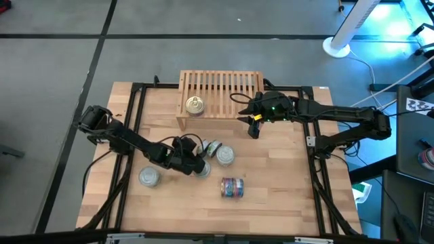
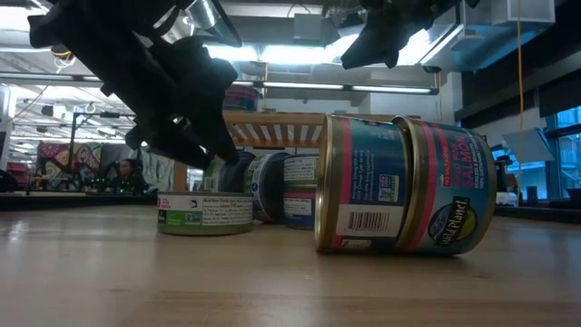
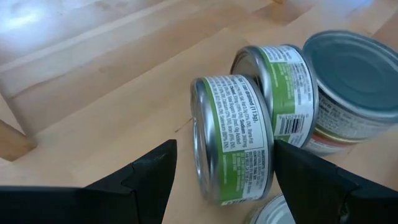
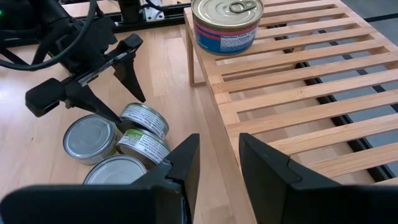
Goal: Stack canned seafood by type on shelf
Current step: Put the green tuna can on the shelf
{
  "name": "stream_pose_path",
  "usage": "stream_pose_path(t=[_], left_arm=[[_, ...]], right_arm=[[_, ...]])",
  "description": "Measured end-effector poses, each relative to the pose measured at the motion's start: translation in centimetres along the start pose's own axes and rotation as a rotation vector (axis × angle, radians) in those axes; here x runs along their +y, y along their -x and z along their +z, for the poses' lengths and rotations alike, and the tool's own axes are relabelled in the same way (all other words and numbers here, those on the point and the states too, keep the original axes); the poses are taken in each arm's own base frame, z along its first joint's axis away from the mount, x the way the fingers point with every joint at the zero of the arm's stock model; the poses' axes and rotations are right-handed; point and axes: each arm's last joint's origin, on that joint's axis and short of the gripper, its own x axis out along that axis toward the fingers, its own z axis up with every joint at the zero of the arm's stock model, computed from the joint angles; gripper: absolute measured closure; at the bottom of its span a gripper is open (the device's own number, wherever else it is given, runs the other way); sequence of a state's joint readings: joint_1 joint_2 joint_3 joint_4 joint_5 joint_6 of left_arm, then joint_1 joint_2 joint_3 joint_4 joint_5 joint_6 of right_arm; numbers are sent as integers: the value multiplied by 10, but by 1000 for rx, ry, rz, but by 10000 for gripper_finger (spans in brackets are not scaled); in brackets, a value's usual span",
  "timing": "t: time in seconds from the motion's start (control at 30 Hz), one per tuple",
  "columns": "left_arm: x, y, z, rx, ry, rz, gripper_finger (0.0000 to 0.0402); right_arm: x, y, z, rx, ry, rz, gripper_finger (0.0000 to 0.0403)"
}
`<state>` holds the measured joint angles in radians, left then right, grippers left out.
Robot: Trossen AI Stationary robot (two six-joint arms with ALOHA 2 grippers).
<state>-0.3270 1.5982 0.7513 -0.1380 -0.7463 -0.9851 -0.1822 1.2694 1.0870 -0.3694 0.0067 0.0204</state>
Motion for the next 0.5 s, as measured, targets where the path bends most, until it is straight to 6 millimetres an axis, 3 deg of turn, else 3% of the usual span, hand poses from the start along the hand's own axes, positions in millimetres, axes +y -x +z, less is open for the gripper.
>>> stream_pose_path(t=[0.37, 0.5], left_arm=[[6, -8, 6, 56, -5, -3, 146], [7, -10, 6, 91, -25, -19, 168]], right_arm=[[0, 0, 0, 0, 0, -1, 288], [0, 0, 0, 0, 0, 0, 288]])
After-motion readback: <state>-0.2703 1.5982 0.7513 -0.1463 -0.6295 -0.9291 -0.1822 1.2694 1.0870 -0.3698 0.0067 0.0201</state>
